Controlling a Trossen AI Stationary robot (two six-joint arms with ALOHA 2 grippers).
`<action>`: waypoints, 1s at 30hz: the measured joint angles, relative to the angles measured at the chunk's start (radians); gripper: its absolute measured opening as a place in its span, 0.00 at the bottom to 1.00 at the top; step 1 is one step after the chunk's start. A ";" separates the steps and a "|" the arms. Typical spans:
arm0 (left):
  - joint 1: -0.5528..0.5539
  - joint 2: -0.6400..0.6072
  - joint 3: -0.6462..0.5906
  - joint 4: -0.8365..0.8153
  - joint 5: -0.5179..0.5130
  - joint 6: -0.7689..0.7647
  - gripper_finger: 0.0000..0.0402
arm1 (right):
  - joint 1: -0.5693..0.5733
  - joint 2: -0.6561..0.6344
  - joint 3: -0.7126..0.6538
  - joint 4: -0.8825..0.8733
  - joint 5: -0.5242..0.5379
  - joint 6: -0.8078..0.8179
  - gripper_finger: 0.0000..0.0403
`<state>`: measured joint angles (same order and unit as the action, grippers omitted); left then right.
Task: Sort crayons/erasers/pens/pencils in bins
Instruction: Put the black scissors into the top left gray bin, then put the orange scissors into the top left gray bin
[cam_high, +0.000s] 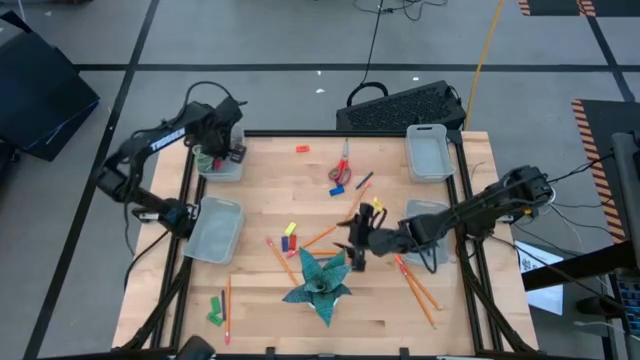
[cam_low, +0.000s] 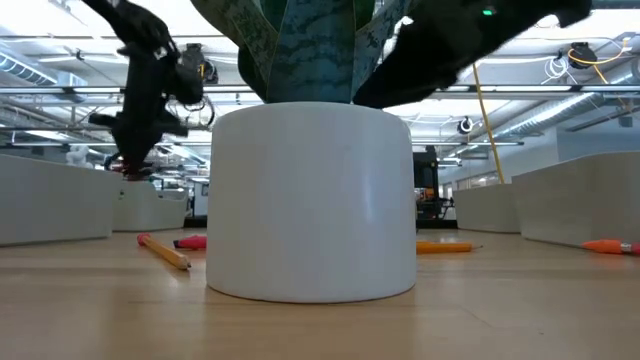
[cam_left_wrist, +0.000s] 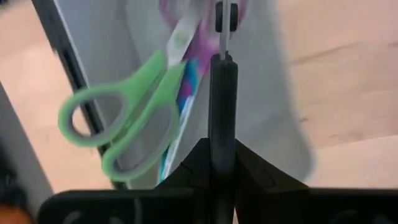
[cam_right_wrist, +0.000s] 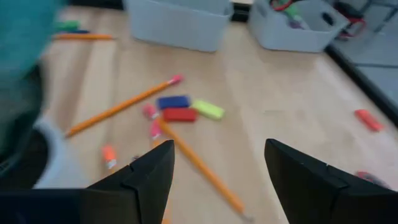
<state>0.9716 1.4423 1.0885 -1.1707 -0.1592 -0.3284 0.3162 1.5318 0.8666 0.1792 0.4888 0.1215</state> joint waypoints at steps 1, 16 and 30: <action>0.016 0.018 0.000 -0.022 0.009 0.002 0.10 | 0.015 0.000 -0.015 0.023 0.000 0.005 0.60; 0.025 0.139 0.004 -0.114 0.075 0.020 0.14 | 0.079 0.000 -0.082 0.228 0.009 0.049 0.60; 0.006 0.135 0.099 -0.272 0.060 0.031 0.43 | 0.079 0.000 -0.082 0.219 0.008 0.050 0.60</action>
<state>0.9773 1.5772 1.1876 -1.4427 -0.0987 -0.2969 0.3950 1.5322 0.7845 0.3978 0.4969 0.1719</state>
